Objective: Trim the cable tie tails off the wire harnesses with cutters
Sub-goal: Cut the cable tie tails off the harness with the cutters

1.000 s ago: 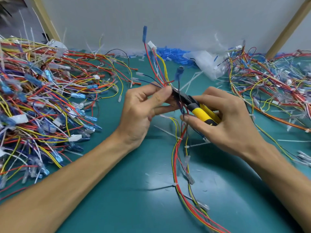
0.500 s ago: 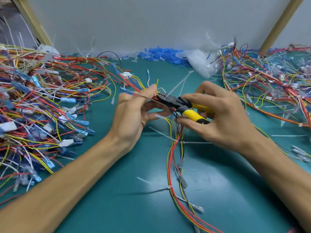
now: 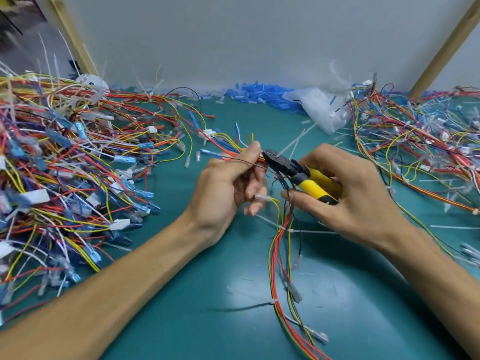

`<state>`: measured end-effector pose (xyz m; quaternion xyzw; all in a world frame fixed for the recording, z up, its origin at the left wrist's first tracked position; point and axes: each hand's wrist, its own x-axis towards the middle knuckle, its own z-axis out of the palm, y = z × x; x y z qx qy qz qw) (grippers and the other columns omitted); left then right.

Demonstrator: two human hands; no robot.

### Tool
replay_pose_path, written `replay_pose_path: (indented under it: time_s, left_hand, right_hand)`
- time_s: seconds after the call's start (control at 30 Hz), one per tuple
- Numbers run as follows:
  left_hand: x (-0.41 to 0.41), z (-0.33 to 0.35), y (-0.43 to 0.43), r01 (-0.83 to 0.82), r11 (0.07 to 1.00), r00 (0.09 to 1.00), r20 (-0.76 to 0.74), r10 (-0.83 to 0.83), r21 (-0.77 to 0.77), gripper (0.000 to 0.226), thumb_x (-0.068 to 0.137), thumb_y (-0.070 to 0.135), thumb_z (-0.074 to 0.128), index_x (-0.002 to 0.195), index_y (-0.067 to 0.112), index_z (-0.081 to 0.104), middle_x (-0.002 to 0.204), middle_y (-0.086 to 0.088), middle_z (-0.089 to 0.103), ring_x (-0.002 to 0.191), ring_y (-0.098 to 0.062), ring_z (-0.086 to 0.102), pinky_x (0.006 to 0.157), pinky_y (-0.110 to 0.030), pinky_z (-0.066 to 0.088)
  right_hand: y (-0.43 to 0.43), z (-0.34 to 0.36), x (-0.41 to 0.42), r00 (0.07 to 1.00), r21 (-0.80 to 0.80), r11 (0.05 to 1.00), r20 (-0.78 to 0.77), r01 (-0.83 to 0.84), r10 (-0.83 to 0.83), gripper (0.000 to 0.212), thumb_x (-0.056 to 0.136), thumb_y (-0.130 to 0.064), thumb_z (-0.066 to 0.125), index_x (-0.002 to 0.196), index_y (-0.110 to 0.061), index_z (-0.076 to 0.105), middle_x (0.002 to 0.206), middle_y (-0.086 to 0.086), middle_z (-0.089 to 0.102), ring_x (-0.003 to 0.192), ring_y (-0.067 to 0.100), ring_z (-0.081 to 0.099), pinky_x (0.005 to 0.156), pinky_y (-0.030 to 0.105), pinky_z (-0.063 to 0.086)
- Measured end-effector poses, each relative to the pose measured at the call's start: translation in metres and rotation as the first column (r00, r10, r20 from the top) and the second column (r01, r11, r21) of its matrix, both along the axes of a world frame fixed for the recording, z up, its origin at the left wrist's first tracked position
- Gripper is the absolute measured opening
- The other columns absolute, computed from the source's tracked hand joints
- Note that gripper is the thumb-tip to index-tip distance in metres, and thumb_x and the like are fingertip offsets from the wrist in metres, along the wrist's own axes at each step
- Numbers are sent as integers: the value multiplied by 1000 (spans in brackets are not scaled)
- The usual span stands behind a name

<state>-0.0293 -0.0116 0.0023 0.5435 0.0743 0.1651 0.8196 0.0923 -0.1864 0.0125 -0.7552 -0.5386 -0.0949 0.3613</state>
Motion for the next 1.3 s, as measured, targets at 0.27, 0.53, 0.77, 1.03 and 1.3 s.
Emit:
replay_pose_path:
  time_s: [0.27,0.53,0.77,1.03,1.3]
  left_hand:
    - [1,-8,-3,-25,998,998,51,22,57,53,106,33,49,57,21,64,57,-10,41,40,-19,43,43,-25,28]
    - [-1,-3,-6,-136,975,990,-5,139,177,54,101,41,52,52,20,60,52,-11,37,37,-20,40,41,-24,26]
    - [0,-5,-9,-202,949,979,10,205,241,53,105,39,53,62,7,58,49,-12,39,35,-20,41,41,-22,27]
    - [-2,-3,-11,-184,954,983,35,181,238,52,101,37,52,56,15,61,52,-16,36,35,-22,40,41,-27,23]
    - [-1,-4,-10,-168,952,986,37,164,255,53,105,34,55,55,16,60,49,-14,34,34,-21,39,40,-26,22]
  right_hand:
    - [-4,-2,2,999,-37,998,23,-44,45,34,87,-44,81,95,-15,66,73,-8,52,65,15,47,56,20,37]
    - [-7,2,5,997,-96,993,-50,-63,58,44,92,-56,73,120,-23,70,94,-11,60,83,17,59,71,35,49]
    - [-5,1,2,999,-94,996,42,8,-4,44,92,-59,71,118,-23,71,92,-7,64,77,18,58,70,42,50]
    - [-7,1,-2,989,-86,992,126,89,-78,48,90,-59,70,90,-12,64,72,-1,56,64,26,46,57,42,42]
    - [-5,1,0,998,-191,981,54,46,-36,45,92,-46,75,77,-14,49,57,-3,38,59,33,32,51,46,39]
